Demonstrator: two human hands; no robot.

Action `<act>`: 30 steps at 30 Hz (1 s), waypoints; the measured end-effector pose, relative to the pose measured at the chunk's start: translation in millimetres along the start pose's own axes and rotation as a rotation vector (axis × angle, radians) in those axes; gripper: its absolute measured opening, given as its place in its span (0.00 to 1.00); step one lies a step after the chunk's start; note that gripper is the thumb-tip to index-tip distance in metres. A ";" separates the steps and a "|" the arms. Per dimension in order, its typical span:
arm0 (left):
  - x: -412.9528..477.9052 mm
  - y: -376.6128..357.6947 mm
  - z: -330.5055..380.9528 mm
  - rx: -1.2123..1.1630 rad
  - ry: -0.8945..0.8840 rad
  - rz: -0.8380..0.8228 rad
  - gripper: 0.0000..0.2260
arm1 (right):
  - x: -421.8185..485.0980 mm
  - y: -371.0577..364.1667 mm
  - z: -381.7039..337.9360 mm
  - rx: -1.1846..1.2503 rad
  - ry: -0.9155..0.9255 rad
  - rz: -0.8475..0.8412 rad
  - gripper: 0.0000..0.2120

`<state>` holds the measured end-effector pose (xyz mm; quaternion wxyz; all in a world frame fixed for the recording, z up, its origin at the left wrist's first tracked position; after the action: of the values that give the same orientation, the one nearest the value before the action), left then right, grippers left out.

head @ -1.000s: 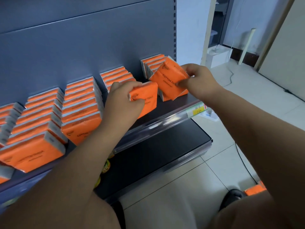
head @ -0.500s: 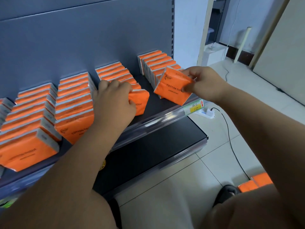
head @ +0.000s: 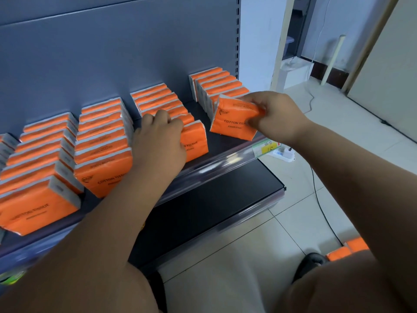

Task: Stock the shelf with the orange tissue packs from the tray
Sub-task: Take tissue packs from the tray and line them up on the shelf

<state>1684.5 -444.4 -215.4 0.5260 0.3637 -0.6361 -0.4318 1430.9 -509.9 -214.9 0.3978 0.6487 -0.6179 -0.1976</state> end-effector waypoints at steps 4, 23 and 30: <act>1.9 0.0 3.8 0.036 0.001 -0.033 0.24 | 1.3 -0.5 -1.5 -0.095 0.049 0.064 0.29; 1.7 -1.4 10.3 0.007 0.003 0.011 0.19 | 5.9 -8.9 2.1 -0.383 -0.002 0.192 0.25; 0.7 0.0 11.8 -0.010 0.010 0.000 0.18 | 4.7 -13.4 -4.0 -0.431 -0.005 0.215 0.24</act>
<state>1672.8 -443.1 -216.0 0.5310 0.3630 -0.6313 -0.4333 1443.2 -514.4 -221.6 0.5441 0.4789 -0.6281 -0.2831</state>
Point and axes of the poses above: each hand's wrist, its own x-axis towards the middle knuckle, its own y-axis out of the back of the hand, z = x × y, the point moved 4 cm from there along x, towards the middle knuckle, and after that the axes turned 7 degrees about -y, right-handed, at the moved point
